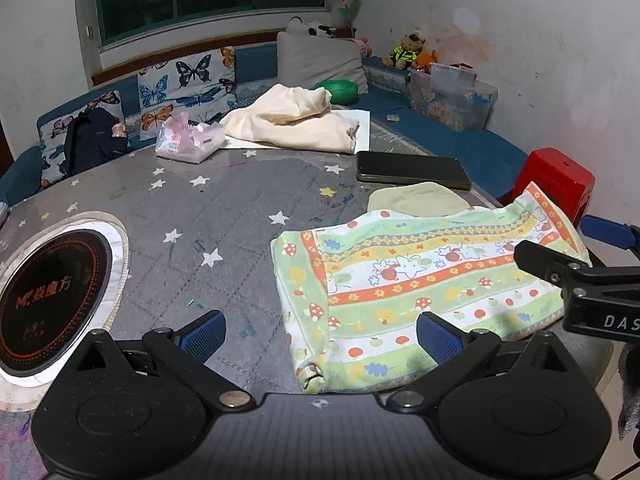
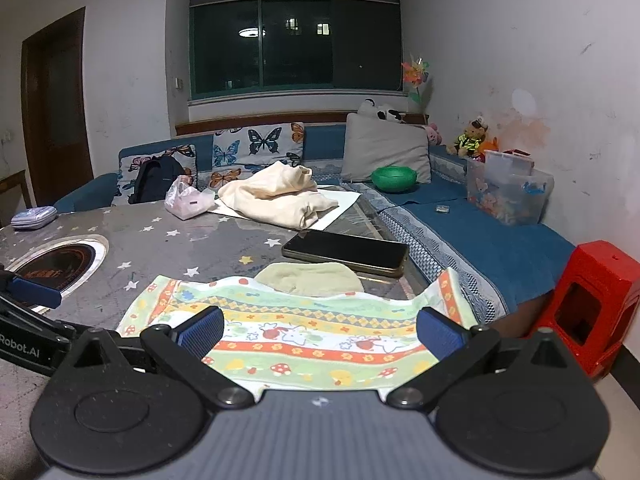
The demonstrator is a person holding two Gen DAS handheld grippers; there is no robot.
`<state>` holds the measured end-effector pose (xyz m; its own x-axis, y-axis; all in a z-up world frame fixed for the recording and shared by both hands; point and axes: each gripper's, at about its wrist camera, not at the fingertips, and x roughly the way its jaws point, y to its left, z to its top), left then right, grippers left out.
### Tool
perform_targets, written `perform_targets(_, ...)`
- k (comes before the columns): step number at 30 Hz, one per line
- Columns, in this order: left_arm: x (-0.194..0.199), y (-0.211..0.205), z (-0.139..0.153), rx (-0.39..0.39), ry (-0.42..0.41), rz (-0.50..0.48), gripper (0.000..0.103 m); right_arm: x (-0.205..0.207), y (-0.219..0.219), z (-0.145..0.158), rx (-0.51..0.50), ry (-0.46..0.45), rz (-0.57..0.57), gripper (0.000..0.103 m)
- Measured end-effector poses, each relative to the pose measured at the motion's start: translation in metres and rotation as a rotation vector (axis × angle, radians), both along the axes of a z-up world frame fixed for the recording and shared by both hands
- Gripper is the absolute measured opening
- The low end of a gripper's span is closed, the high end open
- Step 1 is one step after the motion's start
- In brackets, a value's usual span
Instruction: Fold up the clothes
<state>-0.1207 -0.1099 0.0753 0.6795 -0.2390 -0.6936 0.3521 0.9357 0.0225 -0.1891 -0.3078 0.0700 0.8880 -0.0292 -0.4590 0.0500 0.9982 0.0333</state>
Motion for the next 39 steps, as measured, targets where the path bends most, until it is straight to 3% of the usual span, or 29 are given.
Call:
perform_targets(21,-0.022,0.011,0.011,-0.003,-0.031,0.030,0.103,-0.010,0.021,0.008,-0.012,-0.025,0.034,0.103)
perform_targets(39,-0.003,0.057,0.032,-0.042,-0.096,0.184,0.103,0.035,0.068,0.031,-0.045,-0.017,0.016,0.103)
